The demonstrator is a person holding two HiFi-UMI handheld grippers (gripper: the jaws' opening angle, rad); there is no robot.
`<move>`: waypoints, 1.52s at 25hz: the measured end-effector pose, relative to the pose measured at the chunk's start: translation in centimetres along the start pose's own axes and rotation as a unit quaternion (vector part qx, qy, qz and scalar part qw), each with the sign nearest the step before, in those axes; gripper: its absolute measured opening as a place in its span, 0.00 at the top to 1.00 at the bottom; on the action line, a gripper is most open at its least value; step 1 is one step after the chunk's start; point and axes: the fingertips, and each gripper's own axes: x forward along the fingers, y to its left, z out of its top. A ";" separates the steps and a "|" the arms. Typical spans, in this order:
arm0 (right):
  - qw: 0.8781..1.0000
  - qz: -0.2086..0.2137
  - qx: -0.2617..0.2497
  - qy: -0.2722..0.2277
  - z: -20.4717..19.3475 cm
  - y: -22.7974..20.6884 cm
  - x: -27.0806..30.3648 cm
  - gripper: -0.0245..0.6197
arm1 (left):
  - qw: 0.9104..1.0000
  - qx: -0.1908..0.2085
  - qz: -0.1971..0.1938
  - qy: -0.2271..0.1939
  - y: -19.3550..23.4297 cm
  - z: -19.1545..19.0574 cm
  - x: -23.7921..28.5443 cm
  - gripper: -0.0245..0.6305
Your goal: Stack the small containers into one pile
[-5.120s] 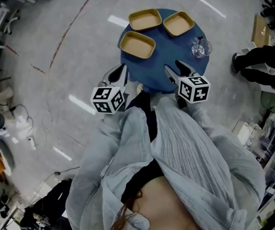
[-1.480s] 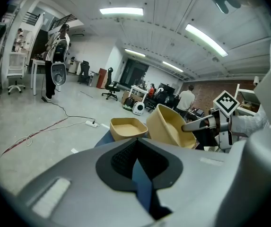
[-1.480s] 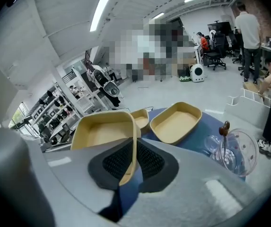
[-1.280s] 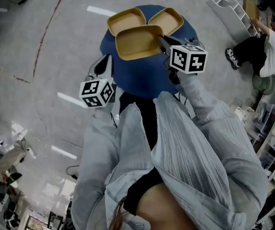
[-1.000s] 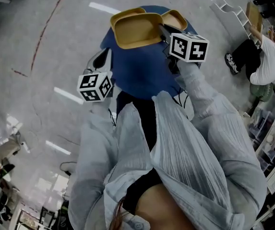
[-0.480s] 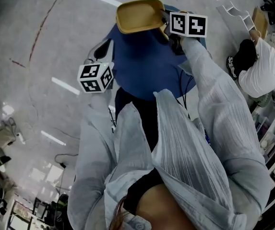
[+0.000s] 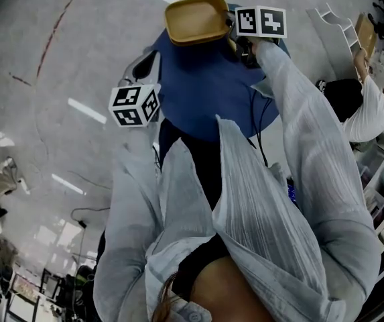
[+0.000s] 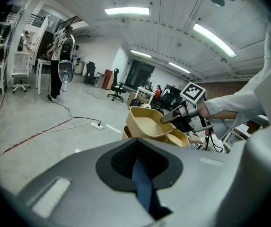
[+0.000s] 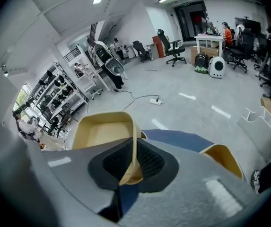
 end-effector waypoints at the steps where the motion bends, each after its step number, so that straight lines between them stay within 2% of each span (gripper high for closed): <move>1: 1.000 -0.001 0.000 0.005 -0.3 0.0 0.2 0.92 | 1.000 -0.002 0.001 0.001 0.1 -0.2 -0.1 0.94; 15: 0.998 -0.026 -0.005 0.062 -2.3 -0.1 1.3 0.92 | 1.000 -0.010 0.012 0.006 1.7 -0.6 -1.7 0.94; 24: 0.997 -0.025 -0.027 0.071 -2.4 -0.4 1.9 0.91 | 1.000 -0.014 0.013 0.010 1.5 -0.9 -1.1 0.94; 26: 0.997 -0.016 -0.035 0.071 -2.5 -0.3 1.9 0.84 | 1.000 -0.013 0.013 0.010 1.2 -0.8 -0.9 0.94; 34: 0.999 0.004 -0.031 0.040 -2.5 1.2 1.7 0.45 | 1.000 -0.006 0.009 0.014 0.3 -0.9 -1.4 0.94; 38: 1.000 0.012 -0.017 0.008 -2.3 1.7 0.8 0.35 | 1.000 -0.001 0.006 0.013 -0.1 -0.8 -1.6 0.94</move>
